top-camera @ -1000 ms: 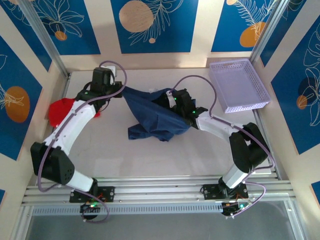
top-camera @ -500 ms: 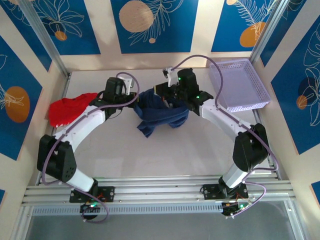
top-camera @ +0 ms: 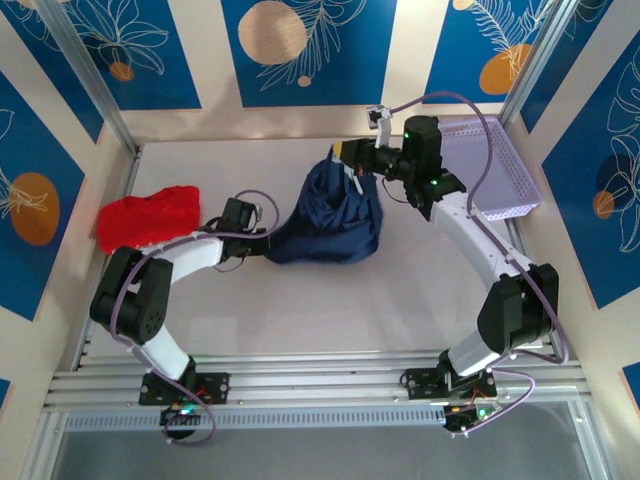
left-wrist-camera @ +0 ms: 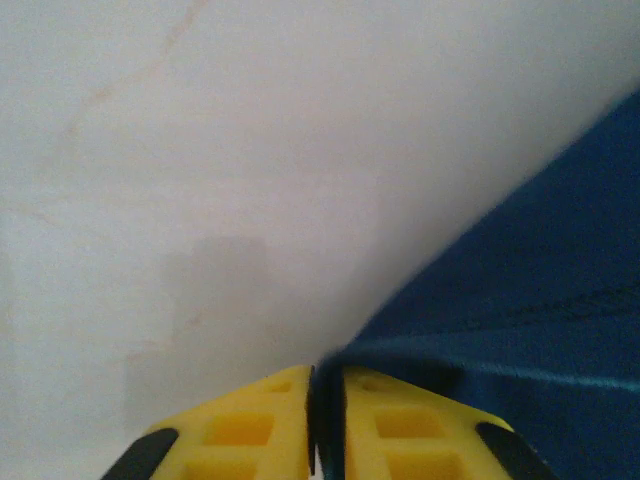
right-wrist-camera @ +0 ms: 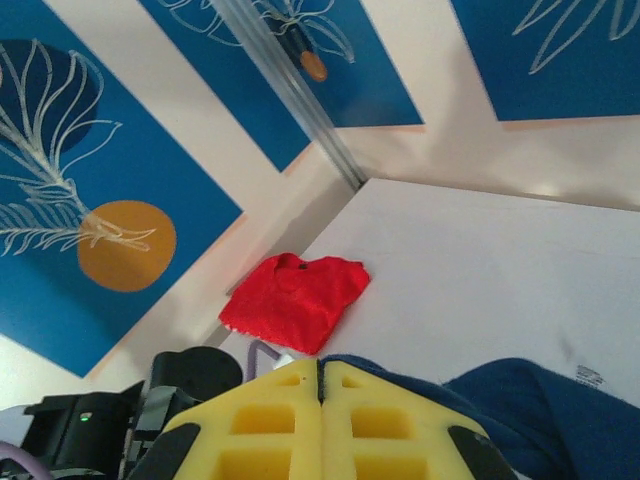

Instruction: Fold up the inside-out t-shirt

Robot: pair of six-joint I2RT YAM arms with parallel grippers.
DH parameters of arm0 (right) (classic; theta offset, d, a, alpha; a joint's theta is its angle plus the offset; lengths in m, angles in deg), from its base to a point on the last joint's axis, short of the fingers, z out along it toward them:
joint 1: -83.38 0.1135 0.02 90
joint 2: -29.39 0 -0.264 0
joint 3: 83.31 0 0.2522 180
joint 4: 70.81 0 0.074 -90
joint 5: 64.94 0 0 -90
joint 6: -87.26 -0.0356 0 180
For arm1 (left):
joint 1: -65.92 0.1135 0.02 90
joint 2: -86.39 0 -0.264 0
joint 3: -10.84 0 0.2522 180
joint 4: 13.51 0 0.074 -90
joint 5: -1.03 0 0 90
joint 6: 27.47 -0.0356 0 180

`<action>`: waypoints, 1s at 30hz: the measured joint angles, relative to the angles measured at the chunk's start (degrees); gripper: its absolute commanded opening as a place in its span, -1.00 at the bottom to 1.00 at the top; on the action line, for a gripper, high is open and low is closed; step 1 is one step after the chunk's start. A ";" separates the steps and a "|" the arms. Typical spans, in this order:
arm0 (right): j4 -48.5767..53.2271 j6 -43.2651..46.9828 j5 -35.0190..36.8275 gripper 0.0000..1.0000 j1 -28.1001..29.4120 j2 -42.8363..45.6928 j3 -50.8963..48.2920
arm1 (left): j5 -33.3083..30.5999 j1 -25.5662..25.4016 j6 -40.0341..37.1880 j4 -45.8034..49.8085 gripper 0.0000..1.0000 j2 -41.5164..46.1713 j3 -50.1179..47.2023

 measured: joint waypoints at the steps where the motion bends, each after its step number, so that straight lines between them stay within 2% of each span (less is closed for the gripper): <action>1: -0.09 0.02 -0.48 -1.00 0.09 -0.26 0.04 | 0.37 0.00 0.22 -0.48 -0.29 0.13 -0.28; 5: 0.20 0.83 -2.27 -1.00 0.26 -0.76 0.04 | 1.42 -0.11 0.22 -2.03 0.05 3.67 -0.72; 9: 2.67 3.15 -4.50 -1.00 0.26 -1.31 1.77 | 5.92 -0.11 0.70 -4.92 0.32 8.90 -0.09; 15: 4.57 5.53 -5.84 -1.00 0.39 -1.40 2.51 | 15.13 -0.17 3.61 -8.26 0.46 10.21 4.61; 20: 5.64 6.34 -5.81 -1.00 0.79 -1.51 2.51 | 20.26 -1.14 4.66 -8.41 0.56 9.29 10.12; 23: 5.75 6.38 -5.84 -1.00 0.96 -1.51 2.51 | 21.64 -1.99 4.66 -8.31 0.44 7.26 13.05; 30: 8.22 8.07 -5.77 -1.00 0.87 -1.51 3.80 | 19.85 -2.25 4.83 -6.45 -0.49 -1.01 18.29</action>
